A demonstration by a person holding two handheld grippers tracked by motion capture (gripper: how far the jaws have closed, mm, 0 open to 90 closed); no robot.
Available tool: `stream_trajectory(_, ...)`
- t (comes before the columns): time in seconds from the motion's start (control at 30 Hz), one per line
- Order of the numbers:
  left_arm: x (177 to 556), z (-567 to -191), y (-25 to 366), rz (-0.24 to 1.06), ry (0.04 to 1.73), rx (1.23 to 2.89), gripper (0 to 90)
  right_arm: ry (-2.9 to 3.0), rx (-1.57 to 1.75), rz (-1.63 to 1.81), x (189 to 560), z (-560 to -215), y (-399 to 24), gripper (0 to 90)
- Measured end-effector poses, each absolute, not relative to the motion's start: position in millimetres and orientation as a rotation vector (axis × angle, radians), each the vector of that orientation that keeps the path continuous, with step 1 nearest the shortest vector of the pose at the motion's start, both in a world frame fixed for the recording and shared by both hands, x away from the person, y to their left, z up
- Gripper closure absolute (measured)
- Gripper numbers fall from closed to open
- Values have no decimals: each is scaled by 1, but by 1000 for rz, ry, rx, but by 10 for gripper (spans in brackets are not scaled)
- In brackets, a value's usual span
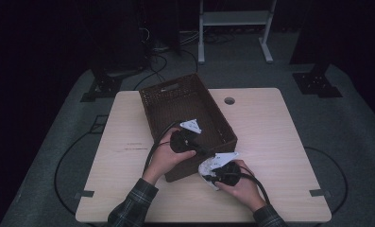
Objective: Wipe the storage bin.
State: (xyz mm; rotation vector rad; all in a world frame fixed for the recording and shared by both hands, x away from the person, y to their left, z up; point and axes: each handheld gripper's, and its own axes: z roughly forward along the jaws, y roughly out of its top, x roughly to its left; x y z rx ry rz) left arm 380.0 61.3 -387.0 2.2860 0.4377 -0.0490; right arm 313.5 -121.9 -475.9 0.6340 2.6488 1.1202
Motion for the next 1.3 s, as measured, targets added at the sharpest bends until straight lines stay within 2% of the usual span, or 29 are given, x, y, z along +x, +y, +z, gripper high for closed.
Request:
stream_trajectory(0.73, 380, -387, 62, -48, 436, 2287, 806, 2536, 480, 1297, 294, -426, -107, 722)
stream_trajectory(1.03, 380, -387, 62, -48, 436, 2287, 807, 2559, 498, 1308, 298, -428, -106, 725)
stream_trajectory(1.3, 380, -387, 61, -48, 437, 2289, 807, 2618, 516, 1256, 304, -449, -102, 727)
